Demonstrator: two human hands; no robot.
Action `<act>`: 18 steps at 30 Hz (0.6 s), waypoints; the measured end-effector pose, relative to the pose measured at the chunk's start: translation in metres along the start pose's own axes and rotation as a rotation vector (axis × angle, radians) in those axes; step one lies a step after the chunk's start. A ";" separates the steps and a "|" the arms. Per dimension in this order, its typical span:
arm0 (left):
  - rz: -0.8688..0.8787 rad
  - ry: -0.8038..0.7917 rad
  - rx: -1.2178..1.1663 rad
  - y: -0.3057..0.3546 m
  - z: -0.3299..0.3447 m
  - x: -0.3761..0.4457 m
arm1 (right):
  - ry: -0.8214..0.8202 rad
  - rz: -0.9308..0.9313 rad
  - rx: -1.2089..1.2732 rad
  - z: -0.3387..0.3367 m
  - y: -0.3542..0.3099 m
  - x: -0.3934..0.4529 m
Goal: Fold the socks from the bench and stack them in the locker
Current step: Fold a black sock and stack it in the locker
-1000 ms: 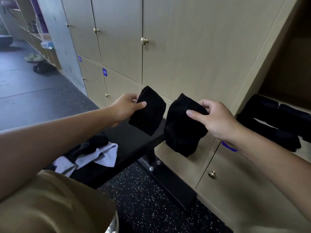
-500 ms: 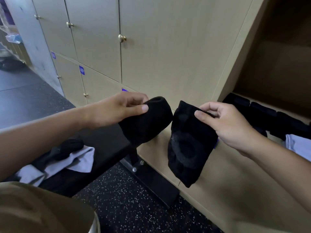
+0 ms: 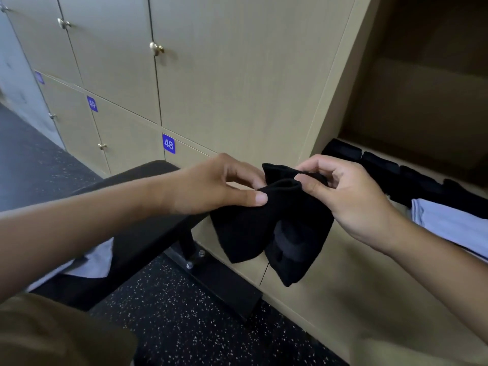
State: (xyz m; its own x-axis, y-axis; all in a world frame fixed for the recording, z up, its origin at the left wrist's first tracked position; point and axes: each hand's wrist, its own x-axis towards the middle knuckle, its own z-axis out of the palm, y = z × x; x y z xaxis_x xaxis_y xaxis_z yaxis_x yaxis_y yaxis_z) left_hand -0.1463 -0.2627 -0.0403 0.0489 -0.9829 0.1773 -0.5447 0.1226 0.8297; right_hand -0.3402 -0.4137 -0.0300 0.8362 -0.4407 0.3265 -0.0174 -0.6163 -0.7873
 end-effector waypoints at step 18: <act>-0.129 0.280 -0.255 0.020 0.033 0.033 | 0.025 0.009 -0.158 -0.025 -0.002 -0.024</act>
State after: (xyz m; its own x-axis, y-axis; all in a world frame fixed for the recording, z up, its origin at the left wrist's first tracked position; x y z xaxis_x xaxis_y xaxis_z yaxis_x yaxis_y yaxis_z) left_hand -0.1833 -0.2968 -0.0352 0.3485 -0.9214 0.1716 -0.2955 0.0657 0.9531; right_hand -0.3739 -0.4178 -0.0235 0.8218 -0.4614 0.3343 -0.1123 -0.7063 -0.6989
